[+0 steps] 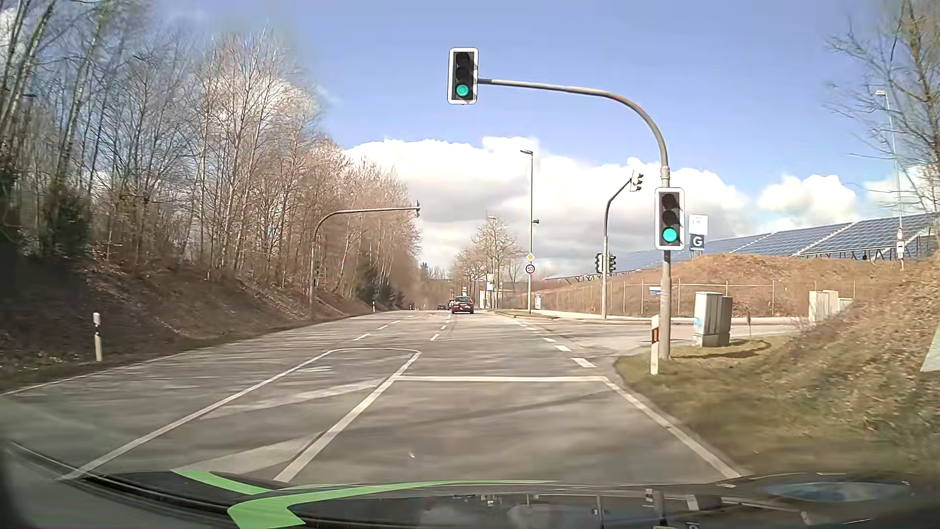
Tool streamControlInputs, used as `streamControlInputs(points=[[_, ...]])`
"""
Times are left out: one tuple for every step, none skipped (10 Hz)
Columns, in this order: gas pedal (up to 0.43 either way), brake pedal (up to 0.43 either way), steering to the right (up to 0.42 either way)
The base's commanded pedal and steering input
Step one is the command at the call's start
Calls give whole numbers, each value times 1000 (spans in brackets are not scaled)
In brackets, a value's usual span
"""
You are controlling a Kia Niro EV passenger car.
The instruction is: Follow the waypoints while adhering to traffic rules and regulations
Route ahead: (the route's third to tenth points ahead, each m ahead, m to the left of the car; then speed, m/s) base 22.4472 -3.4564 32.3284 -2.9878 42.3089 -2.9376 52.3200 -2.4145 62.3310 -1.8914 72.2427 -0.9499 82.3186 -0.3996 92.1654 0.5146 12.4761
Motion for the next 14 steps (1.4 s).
streamControlInputs(points=[[98,0,-2],[98,0,-2],[98,0,-2],[98,0,-3],[98,0,-3],[98,0,-3],[98,0,-4],[98,0,-4],[98,0,-4],[98,0,-4],[98,0,-4],[98,0,-3],[98,0,-5],[98,0,-5]])
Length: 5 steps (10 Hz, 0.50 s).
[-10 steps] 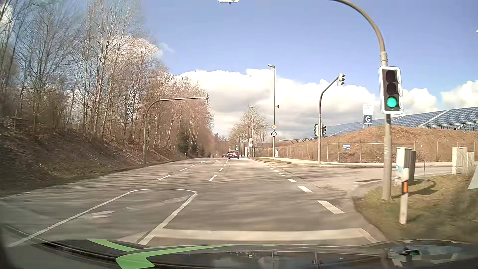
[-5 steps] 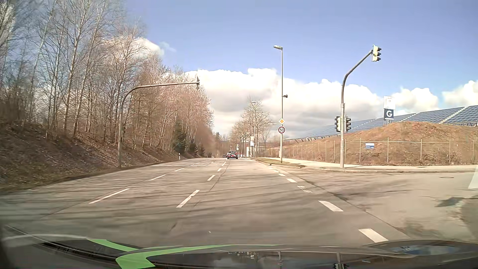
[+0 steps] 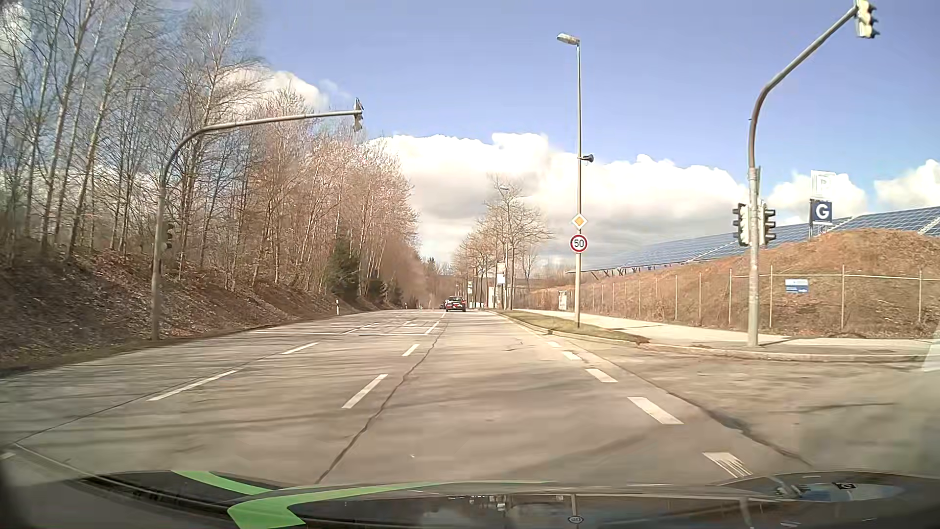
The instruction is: Follow the waypoints while adhering to traffic rules and regulations
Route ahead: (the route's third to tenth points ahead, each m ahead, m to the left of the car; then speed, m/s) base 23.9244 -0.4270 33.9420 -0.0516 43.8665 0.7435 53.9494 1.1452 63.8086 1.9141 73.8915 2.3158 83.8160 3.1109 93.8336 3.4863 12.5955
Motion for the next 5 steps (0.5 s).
streamControlInputs(points=[[98,0,-5],[98,0,-5],[98,0,-5],[98,0,-7],[98,0,-12]])
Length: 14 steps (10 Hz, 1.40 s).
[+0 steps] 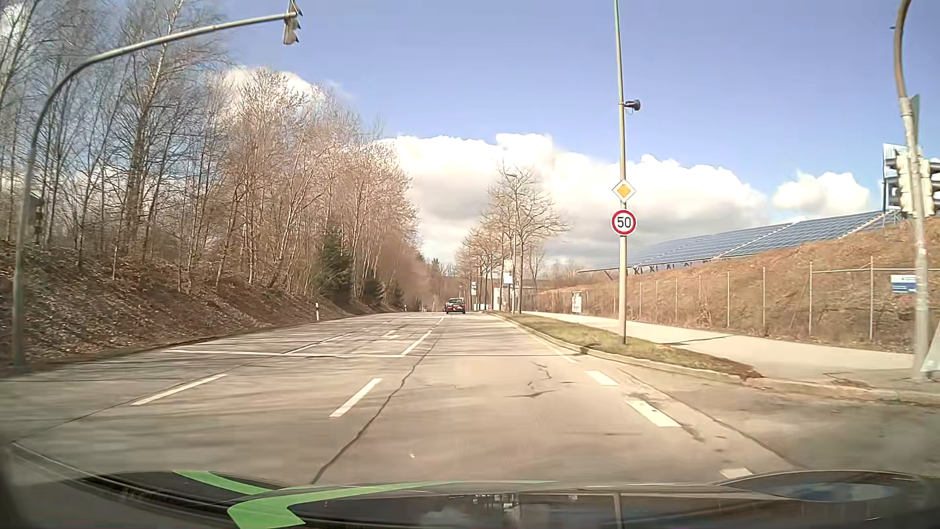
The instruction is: Follow the waypoints while adhering to traffic rules and regulations
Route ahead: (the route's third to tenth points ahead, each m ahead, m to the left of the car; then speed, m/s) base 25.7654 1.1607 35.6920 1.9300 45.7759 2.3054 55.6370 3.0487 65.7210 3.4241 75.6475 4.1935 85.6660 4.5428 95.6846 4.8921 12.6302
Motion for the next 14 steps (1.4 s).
streamControlInputs(points=[[98,0,-12],[98,0,-11],[98,0,-9],[98,0,-9],[98,0,-10],[98,0,-10],[110,0,-10],[110,0,-10],[110,0,-10],[110,0,-9],[110,0,-9],[110,0,-9],[110,0,-9],[110,0,-9]])
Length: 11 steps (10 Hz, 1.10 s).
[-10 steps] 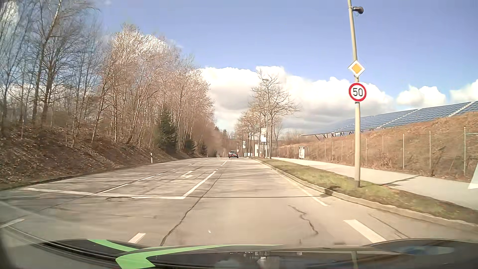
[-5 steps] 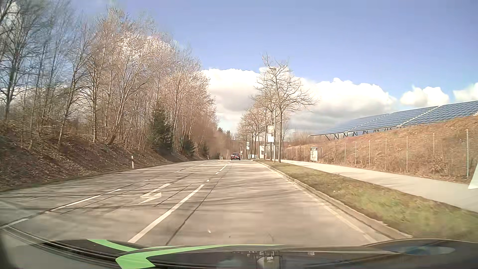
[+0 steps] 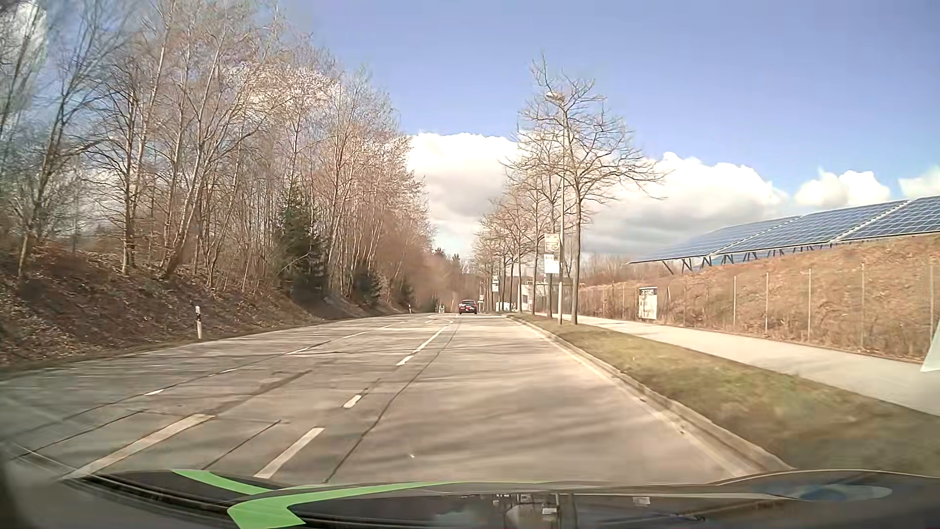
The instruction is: Follow the waypoints while adhering to traffic rules and regulations
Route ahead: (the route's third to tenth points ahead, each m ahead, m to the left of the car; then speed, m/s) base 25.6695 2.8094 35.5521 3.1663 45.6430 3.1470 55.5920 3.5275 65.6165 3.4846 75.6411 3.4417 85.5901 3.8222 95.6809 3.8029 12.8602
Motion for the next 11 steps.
streamControlInputs(points=[[110,0,-9],[110,0,-9],[110,0,-9],[110,0,-8],[110,0,-7],[110,0,-7],[110,0,-5],[110,0,-5],[110,0,-5],[110,0,-5],[110,0,-5]])
